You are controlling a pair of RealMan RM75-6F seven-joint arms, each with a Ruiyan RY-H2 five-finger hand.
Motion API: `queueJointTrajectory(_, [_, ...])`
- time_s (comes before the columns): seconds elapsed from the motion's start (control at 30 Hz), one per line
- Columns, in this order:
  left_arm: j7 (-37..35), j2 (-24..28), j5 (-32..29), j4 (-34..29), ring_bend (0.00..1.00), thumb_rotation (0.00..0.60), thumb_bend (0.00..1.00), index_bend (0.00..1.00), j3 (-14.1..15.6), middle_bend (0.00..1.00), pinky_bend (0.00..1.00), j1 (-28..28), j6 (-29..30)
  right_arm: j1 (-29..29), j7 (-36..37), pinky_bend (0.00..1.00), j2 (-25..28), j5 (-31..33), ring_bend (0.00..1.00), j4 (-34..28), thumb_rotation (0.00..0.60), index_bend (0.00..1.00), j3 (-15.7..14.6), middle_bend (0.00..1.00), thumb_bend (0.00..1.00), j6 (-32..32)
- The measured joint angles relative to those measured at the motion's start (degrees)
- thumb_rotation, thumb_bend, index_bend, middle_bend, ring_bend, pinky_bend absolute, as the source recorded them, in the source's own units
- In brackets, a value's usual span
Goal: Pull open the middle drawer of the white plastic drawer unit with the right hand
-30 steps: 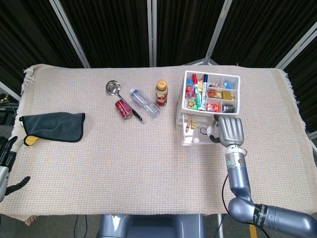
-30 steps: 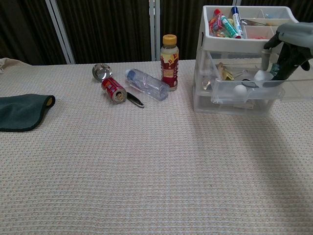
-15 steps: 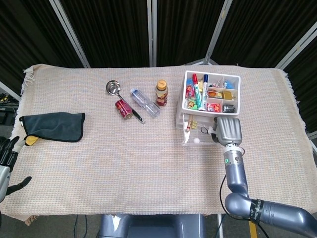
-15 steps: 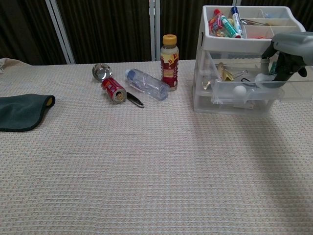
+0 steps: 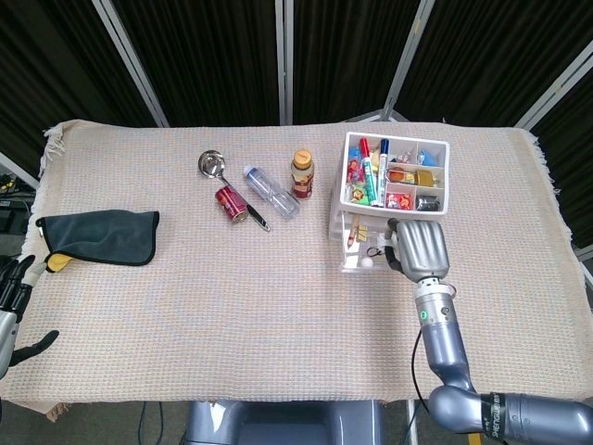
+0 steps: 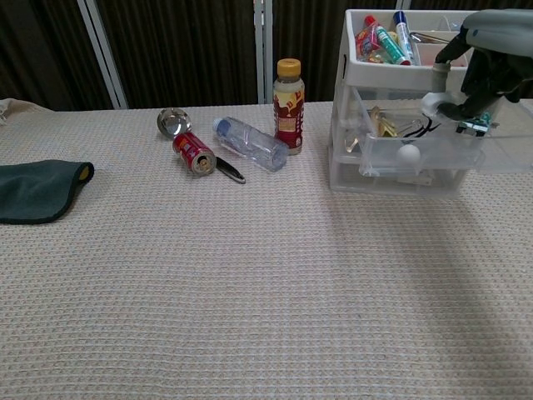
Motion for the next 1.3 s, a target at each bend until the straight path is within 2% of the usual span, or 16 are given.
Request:
queueJointTrajectory(0.2, [0.0, 0.0, 0.1, -0.1, 0.0, 0.6, 0.02, 0.0, 0.0, 0.0, 0.0, 0.1, 0.1, -2.0, 1.8, 0.72, 2.7, -5.5, 1.0, -7.2, 0.6, 0.56, -1.6, 1.0, 0.37, 1.9])
queueJointTrajectory(0.33, [0.3, 0.0, 0.1, -0.2, 0.0, 0.6, 0.02, 0.0, 0.1, 0.0, 0.0, 0.1, 0.0, -4.3, 4.5, 0.72, 4.7, -12.2, 1.0, -11.3, 0.6, 0.56, -4.4, 1.0, 0.37, 2.7])
queueJointTrajectory(0.53, [0.5, 0.0, 0.4, -0.4, 0.0, 0.6, 0.02, 0.0, 0.3, 0.0, 0.0, 0.3, 0.3, -8.5, 8.3, 0.72, 6.4, -21.6, 1.0, -13.3, 0.6, 0.54, -10.4, 1.0, 0.36, 3.7])
queueJointTrajectory(0.7, [0.2, 0.1, 0.2, -0.3, 0.0, 0.6, 0.02, 0.0, 0.3, 0.0, 0.0, 0.3, 0.1, -11.3, 13.9, 0.72, 8.0, -23.1, 1.0, -12.9, 0.6, 0.54, -12.3, 1.0, 0.36, 3.9])
queueJointTrajectory(0.87, [0.7, 0.0, 0.1, -0.3, 0.0, 0.6, 0.02, 0.0, 0.3, 0.0, 0.0, 0.1, -0.3, -14.7, 23.7, 0.72, 10.4, -25.3, 1.0, -10.1, 0.6, 0.52, -14.1, 0.99, 0.31, 3.5])
queueJointTrajectory(1.07, [1.5, -0.3, 0.1, -0.5, 0.0, 0.6, 0.02, 0.0, 0.3, 0.0, 0.0, 0.0, -0.6, -18.4, 34.0, 0.71, 11.5, -28.9, 0.96, -1.3, 0.6, 0.39, -16.7, 0.94, 0.25, 2.2])
queueJointTrajectory(1.2, [1.9, -0.5, -0.1, -0.6, 0.0, 0.6, 0.02, 0.0, 0.4, 0.0, 0.0, 0.0, -0.9, -19.9, 37.1, 0.64, 11.1, -30.5, 0.85, 4.1, 0.6, 0.29, -17.7, 0.8, 0.21, 1.6])
queueJointTrajectory(1.3, [2.0, -0.6, -0.4, -0.5, 0.0, 0.6, 0.02, 0.0, 0.3, 0.0, 0.0, -0.1, -1.1, -20.9, 38.6, 0.56, 10.4, -32.0, 0.74, 7.2, 0.6, 0.25, -18.0, 0.64, 0.2, 1.9])
